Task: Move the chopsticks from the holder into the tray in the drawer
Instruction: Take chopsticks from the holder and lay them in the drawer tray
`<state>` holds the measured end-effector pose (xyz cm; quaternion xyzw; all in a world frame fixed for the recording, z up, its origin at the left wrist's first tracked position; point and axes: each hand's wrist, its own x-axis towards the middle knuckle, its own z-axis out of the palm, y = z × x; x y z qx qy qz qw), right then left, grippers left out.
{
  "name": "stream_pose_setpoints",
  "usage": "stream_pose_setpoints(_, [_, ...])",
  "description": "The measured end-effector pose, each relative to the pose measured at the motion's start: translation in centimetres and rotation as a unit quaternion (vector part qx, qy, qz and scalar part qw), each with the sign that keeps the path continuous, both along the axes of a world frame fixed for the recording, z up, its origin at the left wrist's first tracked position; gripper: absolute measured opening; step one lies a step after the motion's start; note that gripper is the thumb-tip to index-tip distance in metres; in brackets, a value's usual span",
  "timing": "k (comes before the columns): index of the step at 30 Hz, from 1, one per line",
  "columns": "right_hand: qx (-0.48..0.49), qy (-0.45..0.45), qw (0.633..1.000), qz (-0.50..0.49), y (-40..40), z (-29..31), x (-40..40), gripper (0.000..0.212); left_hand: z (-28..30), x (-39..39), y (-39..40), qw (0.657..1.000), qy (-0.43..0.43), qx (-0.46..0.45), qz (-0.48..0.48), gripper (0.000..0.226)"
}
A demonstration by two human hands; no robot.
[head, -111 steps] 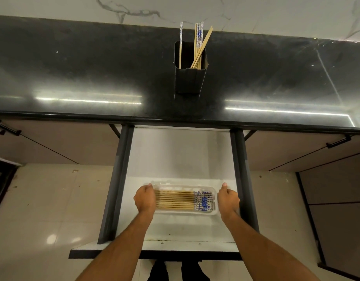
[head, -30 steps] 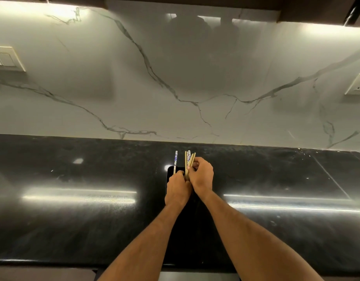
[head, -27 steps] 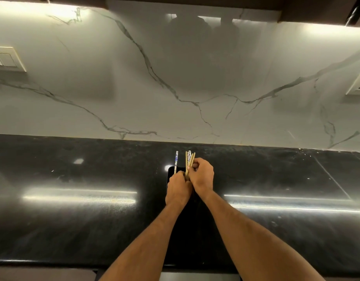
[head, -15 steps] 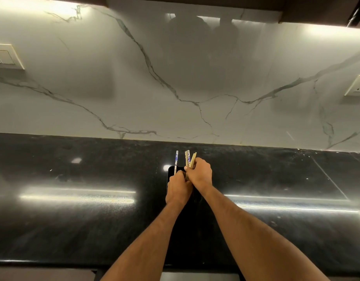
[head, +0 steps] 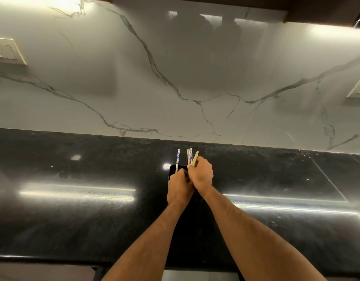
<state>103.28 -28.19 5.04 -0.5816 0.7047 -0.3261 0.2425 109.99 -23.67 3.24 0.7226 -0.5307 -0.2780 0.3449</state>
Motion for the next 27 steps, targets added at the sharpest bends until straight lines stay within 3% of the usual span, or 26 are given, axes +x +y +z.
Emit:
stream_pose_setpoints(4, [-0.005,-0.004,1.000,-0.004,0.2,0.0,0.2,0.003,-0.1,-0.1,0.3,1.000,-0.008,-0.007,0.017,0.008])
stream_pose_setpoints(15, [0.024,-0.002,1.000,0.019,-0.1,0.6,0.1,0.018,-0.1,-0.2,0.5,0.999,0.010,-0.030,0.019,0.014])
stream_pose_setpoints(23, [-0.002,-0.109,0.994,0.018,-0.3,0.8,0.3,0.018,-0.4,0.2,0.2,0.998,0.050,-0.032,0.005,0.023])
stream_pose_setpoints(27, [-0.028,-0.145,0.989,0.027,-0.2,1.1,-0.4,0.015,-0.6,0.8,-0.3,0.998,0.050,-0.029,-0.013,0.012])
